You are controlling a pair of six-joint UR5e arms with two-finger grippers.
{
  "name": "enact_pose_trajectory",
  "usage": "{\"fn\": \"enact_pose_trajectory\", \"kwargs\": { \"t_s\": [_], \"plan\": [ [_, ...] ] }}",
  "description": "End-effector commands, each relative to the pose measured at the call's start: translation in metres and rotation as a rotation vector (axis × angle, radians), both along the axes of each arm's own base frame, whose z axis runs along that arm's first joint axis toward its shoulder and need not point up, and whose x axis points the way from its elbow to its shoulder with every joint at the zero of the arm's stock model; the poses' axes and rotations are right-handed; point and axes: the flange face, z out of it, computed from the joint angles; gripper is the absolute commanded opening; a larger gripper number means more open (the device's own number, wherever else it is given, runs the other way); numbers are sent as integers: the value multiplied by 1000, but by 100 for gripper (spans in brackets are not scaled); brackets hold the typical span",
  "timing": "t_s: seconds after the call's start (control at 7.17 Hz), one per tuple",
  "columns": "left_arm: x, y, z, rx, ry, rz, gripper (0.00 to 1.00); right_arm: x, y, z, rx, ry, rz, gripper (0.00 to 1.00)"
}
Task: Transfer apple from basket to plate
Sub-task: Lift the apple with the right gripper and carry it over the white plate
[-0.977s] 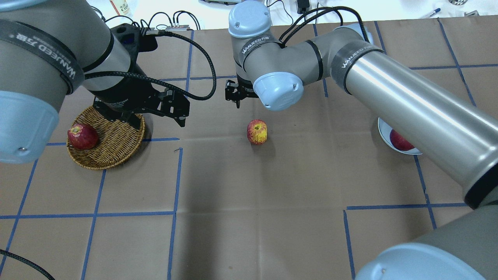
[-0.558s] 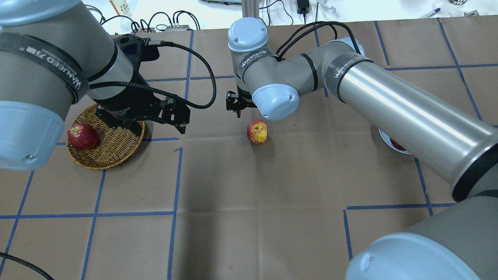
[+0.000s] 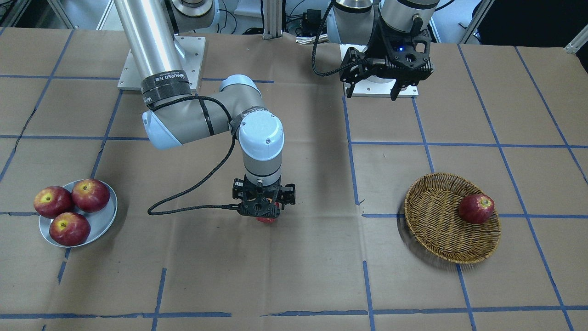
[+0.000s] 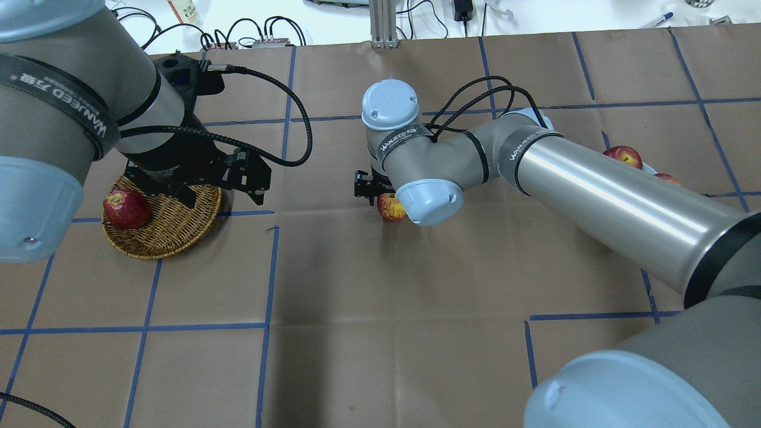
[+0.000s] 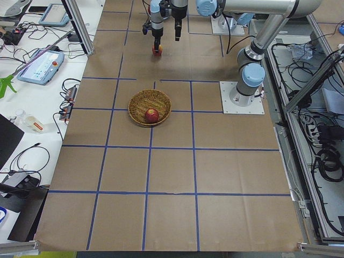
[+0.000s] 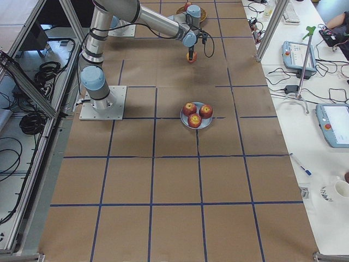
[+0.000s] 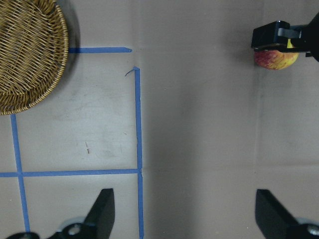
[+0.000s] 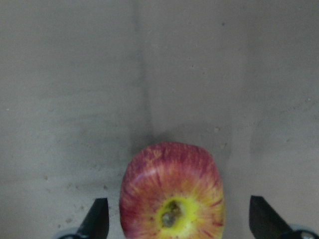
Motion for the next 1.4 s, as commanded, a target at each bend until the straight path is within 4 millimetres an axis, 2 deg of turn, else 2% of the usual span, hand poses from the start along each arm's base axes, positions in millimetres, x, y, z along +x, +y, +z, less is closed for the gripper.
{"fn": "enact_pose_trajectory", "kwargs": {
  "t_s": [0.0,0.14,0.28,0.42,0.56,0.7,0.84,0.98,1.12,1.26],
  "plan": [
    [5,5,3,-3,-43,-29,99,1,-1,-3,-2,-2,2,77],
    [9,4,3,-9,-82,-91,99,1,-2,-3,-9,-5,1,62],
    [11,3,5,-14,-90,-130,99,0,-3,-2,-13,-9,-2,52],
    [14,3,10,-24,-129,-144,99,1,-6,4,-26,-14,-4,49],
    [15,3,10,-24,-144,-144,99,-3,-16,28,-63,-27,-14,49],
    [15,5,2,5,-135,-135,99,-7,-18,72,-82,-34,-22,49],
    [15,5,2,5,-133,-132,99,-18,-13,106,-65,-20,-30,49],
    [15,6,2,5,-136,-147,99,-45,-11,136,-49,-7,-11,49],
    [15,7,3,4,-136,-144,99,-100,-17,164,-26,4,-3,49],
    [16,7,4,1,-136,-144,99,-168,-22,187,12,16,43,47]
  ]
}}
